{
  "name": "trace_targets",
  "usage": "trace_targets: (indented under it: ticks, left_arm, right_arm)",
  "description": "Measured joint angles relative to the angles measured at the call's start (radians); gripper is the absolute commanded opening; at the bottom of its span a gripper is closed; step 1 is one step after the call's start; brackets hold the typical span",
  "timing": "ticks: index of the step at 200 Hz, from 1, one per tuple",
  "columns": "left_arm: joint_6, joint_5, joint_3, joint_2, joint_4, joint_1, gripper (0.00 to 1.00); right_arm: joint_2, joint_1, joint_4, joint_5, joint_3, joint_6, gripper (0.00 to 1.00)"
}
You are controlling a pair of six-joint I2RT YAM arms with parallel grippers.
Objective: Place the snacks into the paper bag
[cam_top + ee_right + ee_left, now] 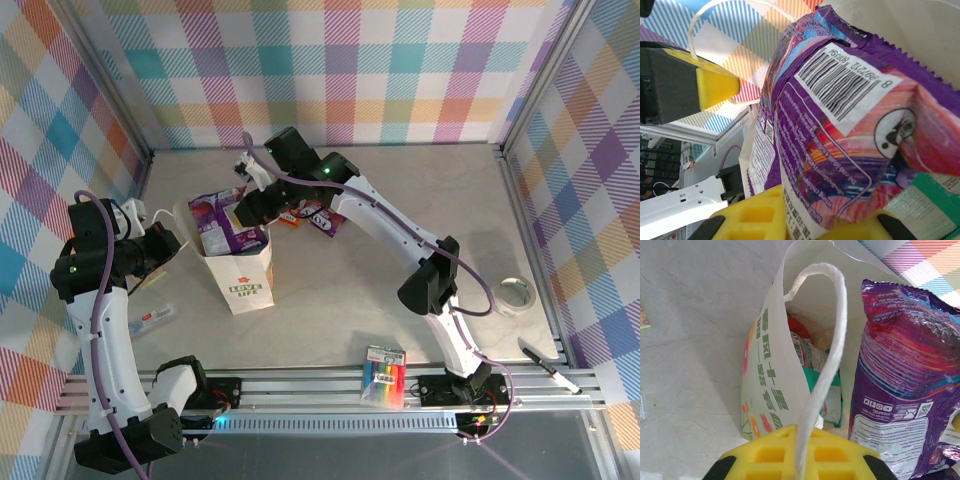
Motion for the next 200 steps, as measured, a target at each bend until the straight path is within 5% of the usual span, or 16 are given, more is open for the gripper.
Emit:
trace_targets:
  ticks: [51, 73, 90, 200]
  left_arm:
    - [0.0, 0.0, 0.0, 0.0, 0.0, 0.0, 0.07]
    - [0.0, 0.0, -0.001, 0.0, 0.0, 0.0, 0.07]
    - [0.0, 0.0, -0.001, 0.0, 0.0, 0.0, 0.07]
    - [0.0, -0.001, -0.003, -0.008, 0.0, 0.0, 0.07]
  right_arm:
    - [0.0, 0.002, -0.003, 0.006, 0.013, -0.003, 0.27]
    - [0.002, 0.004, -0.005, 0.008, 0.026, 0.0, 0.51]
    - [0.011, 0.008, -0.014, 0.019, 0.058, -0.014, 0.58]
    - [-0.031, 0.014, -0.112, 0.223, 0.065, -0.083, 0.56]
